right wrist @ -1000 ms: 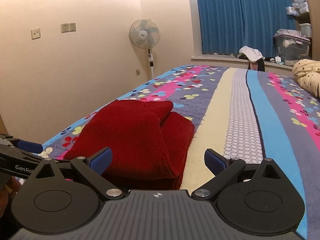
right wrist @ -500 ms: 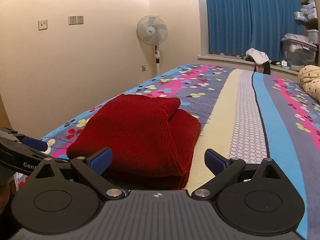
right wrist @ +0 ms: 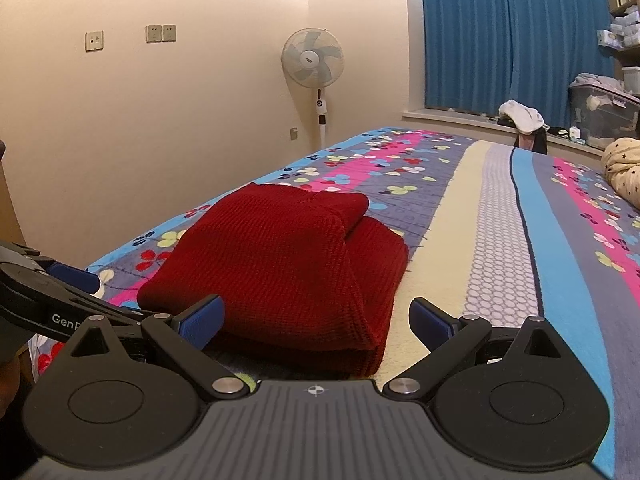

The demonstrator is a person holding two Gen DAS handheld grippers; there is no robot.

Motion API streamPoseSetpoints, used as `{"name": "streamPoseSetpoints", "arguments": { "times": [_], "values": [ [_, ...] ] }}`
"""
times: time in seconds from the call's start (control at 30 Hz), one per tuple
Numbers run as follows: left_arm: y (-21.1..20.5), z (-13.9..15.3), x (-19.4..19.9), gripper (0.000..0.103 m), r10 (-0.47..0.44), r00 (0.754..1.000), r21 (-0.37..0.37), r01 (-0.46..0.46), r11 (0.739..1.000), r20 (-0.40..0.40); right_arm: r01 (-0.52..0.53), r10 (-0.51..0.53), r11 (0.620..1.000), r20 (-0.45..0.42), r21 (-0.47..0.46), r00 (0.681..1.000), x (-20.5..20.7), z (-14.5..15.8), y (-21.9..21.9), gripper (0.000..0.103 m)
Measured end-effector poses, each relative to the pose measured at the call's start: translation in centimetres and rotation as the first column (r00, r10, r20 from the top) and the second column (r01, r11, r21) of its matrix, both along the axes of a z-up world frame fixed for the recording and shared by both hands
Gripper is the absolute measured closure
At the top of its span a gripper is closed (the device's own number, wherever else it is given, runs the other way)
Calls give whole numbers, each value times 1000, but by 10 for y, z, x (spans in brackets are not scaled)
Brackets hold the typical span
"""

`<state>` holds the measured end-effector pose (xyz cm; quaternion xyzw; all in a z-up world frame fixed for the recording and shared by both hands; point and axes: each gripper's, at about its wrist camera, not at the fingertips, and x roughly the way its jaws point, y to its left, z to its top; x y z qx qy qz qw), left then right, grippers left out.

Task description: Fold small clothes

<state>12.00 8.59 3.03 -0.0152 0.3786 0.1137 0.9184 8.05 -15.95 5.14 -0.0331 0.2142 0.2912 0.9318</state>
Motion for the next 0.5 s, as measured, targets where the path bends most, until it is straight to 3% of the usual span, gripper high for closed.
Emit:
{"name": "streamPoseSetpoints", "arguments": {
  "times": [0.5],
  "values": [
    [2,0,0,1,6,1000,-1,-6,1000,-1,-5,5,1000,5,-4,1000,-1,0,1,4]
  ]
}}
